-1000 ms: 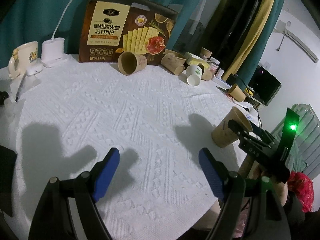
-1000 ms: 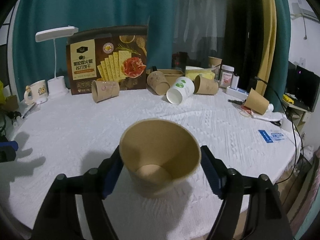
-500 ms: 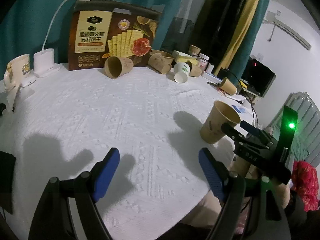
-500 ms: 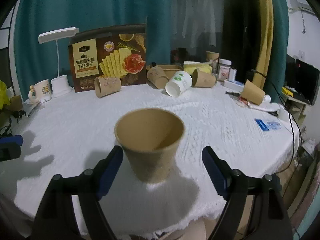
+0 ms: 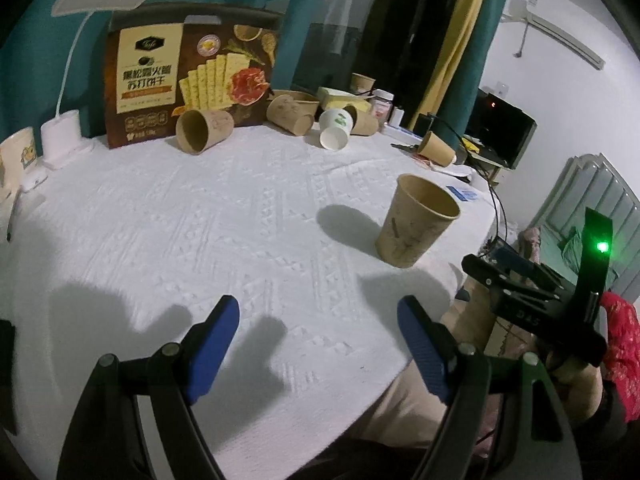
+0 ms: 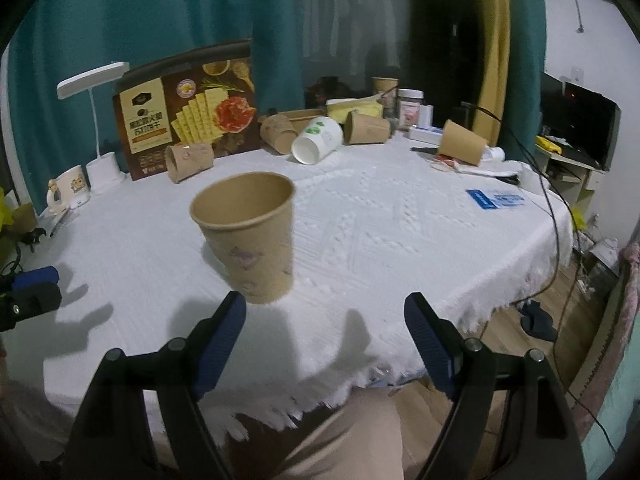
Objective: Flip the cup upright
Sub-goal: 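Lower the upright brown cup onto the table and open the right gripper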
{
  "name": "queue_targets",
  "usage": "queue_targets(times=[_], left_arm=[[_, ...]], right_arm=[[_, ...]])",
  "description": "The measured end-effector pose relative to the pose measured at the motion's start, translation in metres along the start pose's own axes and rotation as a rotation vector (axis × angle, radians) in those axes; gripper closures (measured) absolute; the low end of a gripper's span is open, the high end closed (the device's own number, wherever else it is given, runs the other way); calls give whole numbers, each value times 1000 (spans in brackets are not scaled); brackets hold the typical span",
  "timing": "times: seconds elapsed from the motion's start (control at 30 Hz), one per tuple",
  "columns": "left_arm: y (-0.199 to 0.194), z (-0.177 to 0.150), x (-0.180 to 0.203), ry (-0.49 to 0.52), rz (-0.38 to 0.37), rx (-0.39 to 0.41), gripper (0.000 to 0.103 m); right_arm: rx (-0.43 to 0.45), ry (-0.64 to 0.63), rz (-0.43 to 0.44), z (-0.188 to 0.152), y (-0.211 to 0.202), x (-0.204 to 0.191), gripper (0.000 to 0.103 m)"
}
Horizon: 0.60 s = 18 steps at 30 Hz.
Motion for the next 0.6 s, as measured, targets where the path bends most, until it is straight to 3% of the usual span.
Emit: queue_targets(times=[0.33, 0.6], left_arm=[[-12, 17, 28, 79, -20, 62, 22], [-29, 51, 63, 135, -65, 149, 22]], right_arm=[[21, 4, -60, 11, -36, 20, 24], [76, 9, -74, 37, -66, 31, 24]])
Point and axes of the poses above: each gripper's, at about its wrist camera, not at the fingertips, and y roughly the way its jaws point, x to its right, z to its top, the point moved 5 cm from there along y, roughly the way its jaws point, and after that the axes turned 3 degrees about y, right-handed, at the moved point
